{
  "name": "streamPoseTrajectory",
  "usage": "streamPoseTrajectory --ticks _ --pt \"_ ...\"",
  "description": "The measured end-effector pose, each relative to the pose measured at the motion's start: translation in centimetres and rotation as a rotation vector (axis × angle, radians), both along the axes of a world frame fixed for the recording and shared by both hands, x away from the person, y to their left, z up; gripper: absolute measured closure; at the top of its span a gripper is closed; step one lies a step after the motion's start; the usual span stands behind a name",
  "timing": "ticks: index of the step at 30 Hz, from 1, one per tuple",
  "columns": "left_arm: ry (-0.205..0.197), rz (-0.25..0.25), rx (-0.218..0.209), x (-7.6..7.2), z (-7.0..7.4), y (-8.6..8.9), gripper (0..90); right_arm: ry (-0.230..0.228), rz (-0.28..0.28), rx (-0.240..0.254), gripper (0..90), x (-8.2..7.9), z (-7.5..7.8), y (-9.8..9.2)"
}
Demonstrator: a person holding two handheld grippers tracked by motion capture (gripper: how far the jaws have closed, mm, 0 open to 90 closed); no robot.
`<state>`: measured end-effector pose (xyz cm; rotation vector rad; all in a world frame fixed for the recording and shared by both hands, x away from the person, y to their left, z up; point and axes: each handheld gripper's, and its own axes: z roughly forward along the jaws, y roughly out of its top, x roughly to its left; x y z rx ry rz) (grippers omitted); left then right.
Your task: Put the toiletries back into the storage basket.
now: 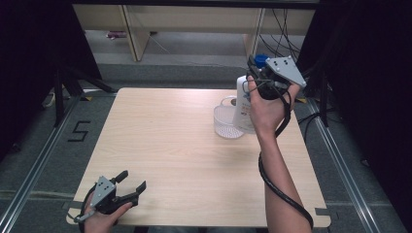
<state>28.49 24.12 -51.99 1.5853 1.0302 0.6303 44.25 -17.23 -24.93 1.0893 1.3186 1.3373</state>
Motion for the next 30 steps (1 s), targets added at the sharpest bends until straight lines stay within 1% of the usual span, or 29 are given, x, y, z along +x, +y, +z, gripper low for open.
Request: streamPoseTrajectory --ticks 5,10,12,14,20,21,23,24,25,26,29,30 --pt "0.002 0.002 -0.001 0.0 0.0 0.0 18.6 -0.005 0.006 0.001 60.1 0.6 0.2 0.2" --pt "0.003 0.002 -0.002 0.0 0.0 0.0 18.7 0.002 0.006 0.0 60.1 1.0 0.3 0.4" --pt "0.003 0.002 -0.002 0.0 0.0 0.0 18.7 0.011 0.008 0.0 60.1 1.4 0.3 0.4" --pt "0.003 0.001 -0.002 0.0 0.0 0.0 18.6 0.003 0.007 0.001 60.2 1.7 0.4 0.5" --pt "0.003 0.001 -0.003 0.0 0.0 0.0 18.6 0.01 0.013 -0.004 60.2 2.3 0.8 0.9" --pt "0.003 0.001 -0.002 0.0 0.0 0.0 18.6 0.011 0.013 0.001 60.1 2.5 0.8 0.9" --pt "0.004 0.002 -0.001 0.0 0.0 0.1 18.6 0.004 0.013 0.001 60.1 2.7 0.8 1.0" --pt "0.002 0.001 -0.004 0.0 0.0 0.1 18.6 0.017 0.018 0.006 60.1 2.7 0.8 1.0" --pt "0.002 0.0 -0.003 0.0 0.0 0.1 18.6 0.016 0.019 -0.003 60.2 3.1 0.7 1.2" --pt "0.005 0.001 -0.001 0.0 0.0 0.1 18.6 0.023 0.02 0.002 60.1 3.1 0.7 1.3" --pt "0.006 -0.001 -0.002 0.0 -0.1 0.0 18.6 0.01 0.015 -0.019 60.1 3.5 0.7 1.5" --pt "0.006 -0.001 -0.002 0.1 -0.1 0.0 18.6 0.015 0.024 -0.014 60.1 3.6 0.7 1.6"
